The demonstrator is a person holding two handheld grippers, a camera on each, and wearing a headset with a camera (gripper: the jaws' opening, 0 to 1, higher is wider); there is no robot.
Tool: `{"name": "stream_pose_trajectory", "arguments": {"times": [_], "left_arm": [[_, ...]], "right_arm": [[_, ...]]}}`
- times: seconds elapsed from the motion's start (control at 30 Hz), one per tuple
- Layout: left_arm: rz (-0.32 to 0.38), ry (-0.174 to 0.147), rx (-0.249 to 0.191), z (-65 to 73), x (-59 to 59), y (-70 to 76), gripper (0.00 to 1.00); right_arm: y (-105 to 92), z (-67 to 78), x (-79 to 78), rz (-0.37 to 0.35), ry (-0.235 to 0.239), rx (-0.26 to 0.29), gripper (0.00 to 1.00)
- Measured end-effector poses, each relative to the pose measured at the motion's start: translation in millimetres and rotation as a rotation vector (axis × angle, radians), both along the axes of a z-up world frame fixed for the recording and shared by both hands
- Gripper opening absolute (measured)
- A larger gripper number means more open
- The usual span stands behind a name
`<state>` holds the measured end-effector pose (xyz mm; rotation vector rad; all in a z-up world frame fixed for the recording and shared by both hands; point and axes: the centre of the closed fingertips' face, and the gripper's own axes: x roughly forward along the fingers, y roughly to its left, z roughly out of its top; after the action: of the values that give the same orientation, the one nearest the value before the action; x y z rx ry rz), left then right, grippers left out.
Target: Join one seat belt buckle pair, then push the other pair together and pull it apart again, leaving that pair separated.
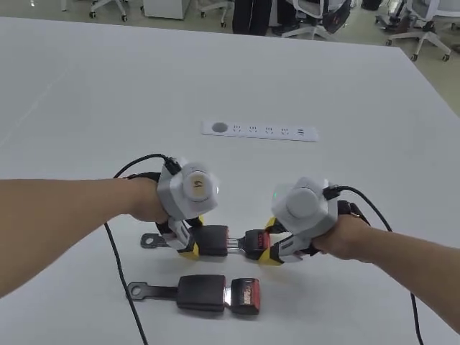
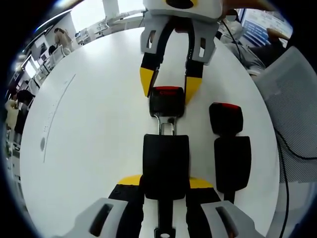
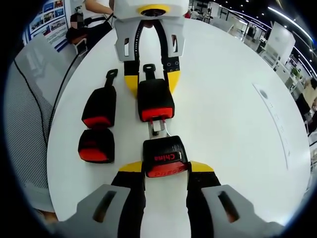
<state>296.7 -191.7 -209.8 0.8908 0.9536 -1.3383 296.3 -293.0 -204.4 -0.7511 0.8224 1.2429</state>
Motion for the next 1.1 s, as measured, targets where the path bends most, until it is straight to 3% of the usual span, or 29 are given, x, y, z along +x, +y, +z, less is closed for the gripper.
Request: {"name": "stream_pose_trajectory", "arguments": {"times": [1.1], "left_arm": [[-0.006,0.001,0.007,-1.4,2.9,2.3,0.33]], "right_arm": [[-47.5,-3.9,1.5,-0.019,-0.006,-0.053,0.3]]}}
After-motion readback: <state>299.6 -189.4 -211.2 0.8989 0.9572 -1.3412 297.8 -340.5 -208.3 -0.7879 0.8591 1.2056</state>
